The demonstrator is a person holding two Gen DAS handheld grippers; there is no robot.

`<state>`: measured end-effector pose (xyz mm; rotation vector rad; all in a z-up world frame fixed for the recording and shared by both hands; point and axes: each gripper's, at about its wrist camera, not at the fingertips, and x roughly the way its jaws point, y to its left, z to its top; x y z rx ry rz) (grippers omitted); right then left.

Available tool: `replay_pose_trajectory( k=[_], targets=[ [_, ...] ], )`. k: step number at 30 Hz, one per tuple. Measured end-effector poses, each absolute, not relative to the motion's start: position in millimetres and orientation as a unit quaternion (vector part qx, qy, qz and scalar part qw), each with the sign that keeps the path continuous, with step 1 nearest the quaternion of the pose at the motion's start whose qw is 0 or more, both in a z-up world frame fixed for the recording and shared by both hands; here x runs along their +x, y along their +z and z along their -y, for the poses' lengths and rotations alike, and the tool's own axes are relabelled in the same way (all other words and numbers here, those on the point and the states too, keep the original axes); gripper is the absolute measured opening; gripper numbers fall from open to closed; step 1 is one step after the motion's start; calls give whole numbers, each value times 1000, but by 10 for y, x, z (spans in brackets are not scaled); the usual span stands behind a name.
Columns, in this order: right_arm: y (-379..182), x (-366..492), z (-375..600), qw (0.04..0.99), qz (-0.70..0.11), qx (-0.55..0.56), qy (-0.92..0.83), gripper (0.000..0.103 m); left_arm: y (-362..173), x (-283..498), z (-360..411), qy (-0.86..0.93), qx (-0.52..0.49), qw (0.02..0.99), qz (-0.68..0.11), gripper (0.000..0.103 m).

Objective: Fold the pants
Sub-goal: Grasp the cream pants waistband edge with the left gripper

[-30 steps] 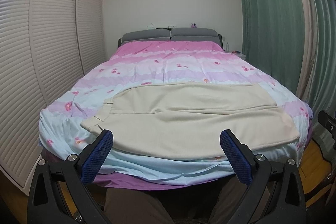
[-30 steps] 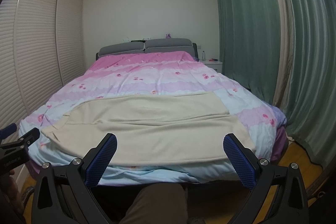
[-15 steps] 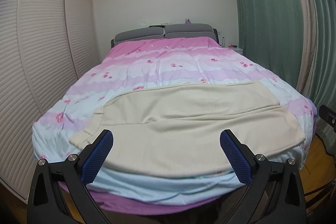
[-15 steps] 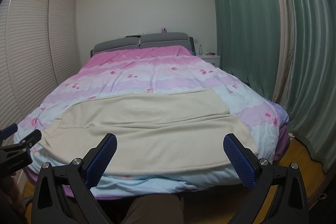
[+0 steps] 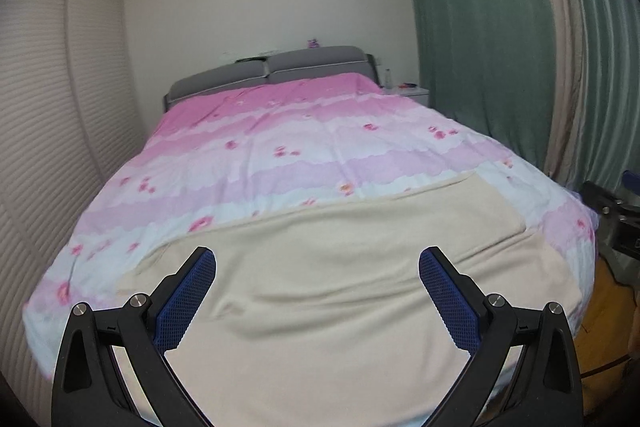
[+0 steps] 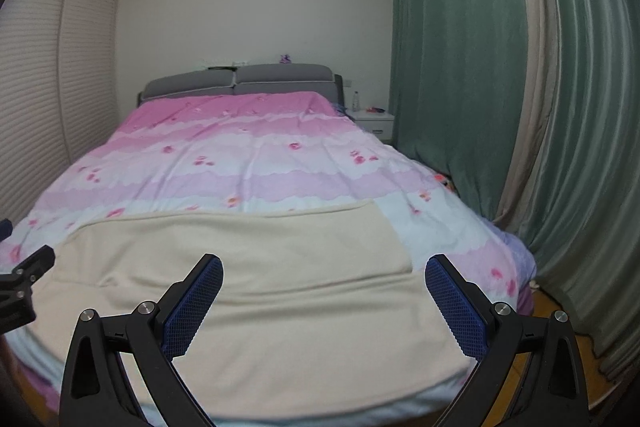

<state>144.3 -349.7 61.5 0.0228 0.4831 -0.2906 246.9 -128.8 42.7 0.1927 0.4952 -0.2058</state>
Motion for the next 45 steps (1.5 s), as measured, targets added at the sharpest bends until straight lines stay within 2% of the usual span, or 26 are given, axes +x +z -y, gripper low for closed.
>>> replay_pose_trajectory(
  k=[7,17,23,32,36,40,41,43,45],
  targets=[
    [609,2164,3895,959,-240,14,-149,103,372,3313,1887,-126,129,954,-241,103],
    [299,3317,4701,945,-290,11,-150,102,-205,4574,2497,-176,104,932,-300,103],
    [-110,4252,5225,935,-337,7,-110,101,-501,5213,2971,-195,96,920,-326,103],
    [-819,5162,5816,909,-411,56,-53,92,-1066,5922,3399,-221,101,895,-374,102],
    [-1112,5438,5880,898,-436,38,-52,92,-1367,6049,3532,-235,122,882,-389,95],
    [-1333,5580,5942,891,-451,32,-51,91,-1638,6181,3648,-257,151,865,-404,79],
    [-1381,5608,5965,889,-454,28,-52,89,-1680,6208,3658,-260,157,861,-408,76],
    [-1486,5673,6002,886,-462,26,-45,78,-1770,6287,3673,-272,160,850,-422,71],
    [-1607,5751,6077,879,-473,37,-31,77,-1834,6369,3668,-288,149,838,-440,67]
  ],
)
